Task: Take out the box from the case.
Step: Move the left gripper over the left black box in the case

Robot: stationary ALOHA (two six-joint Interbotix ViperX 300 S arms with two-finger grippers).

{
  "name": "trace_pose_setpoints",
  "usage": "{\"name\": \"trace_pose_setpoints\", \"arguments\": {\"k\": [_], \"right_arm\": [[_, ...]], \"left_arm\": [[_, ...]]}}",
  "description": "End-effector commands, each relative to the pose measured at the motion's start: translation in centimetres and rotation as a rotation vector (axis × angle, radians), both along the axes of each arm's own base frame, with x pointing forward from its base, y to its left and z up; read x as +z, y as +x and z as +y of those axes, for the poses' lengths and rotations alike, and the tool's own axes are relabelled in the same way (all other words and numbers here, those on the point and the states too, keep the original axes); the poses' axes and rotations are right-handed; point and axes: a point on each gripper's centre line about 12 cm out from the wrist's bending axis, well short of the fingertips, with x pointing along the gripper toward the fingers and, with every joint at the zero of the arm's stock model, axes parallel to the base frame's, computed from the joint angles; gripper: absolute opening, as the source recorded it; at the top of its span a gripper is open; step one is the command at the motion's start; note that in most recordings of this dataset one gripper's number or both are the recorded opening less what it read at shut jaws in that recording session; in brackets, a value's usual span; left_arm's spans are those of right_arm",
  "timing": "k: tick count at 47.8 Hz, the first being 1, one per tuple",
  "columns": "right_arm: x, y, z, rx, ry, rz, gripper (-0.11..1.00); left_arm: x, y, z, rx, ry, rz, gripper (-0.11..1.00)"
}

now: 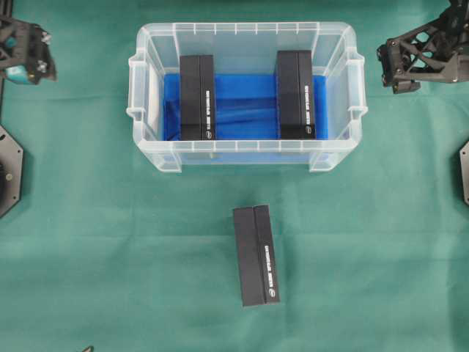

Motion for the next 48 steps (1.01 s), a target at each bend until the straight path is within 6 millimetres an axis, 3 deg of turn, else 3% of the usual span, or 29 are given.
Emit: {"name": "trace_pose_setpoints", "arguments": {"k": [1,48], "right_arm": [[0.7,-0.1,0.0,0.001,-0.006,-0.027,0.87],[0.6,-0.2,0.0,0.027,-0.011,-0.016,0.87]], "left_arm": [[0.9,1.2,0.1,-0.015,0.008,-0.026,0.91],[1.9,13.3,0.6,-0.039,-0.02,-0.014,0.91]]}}
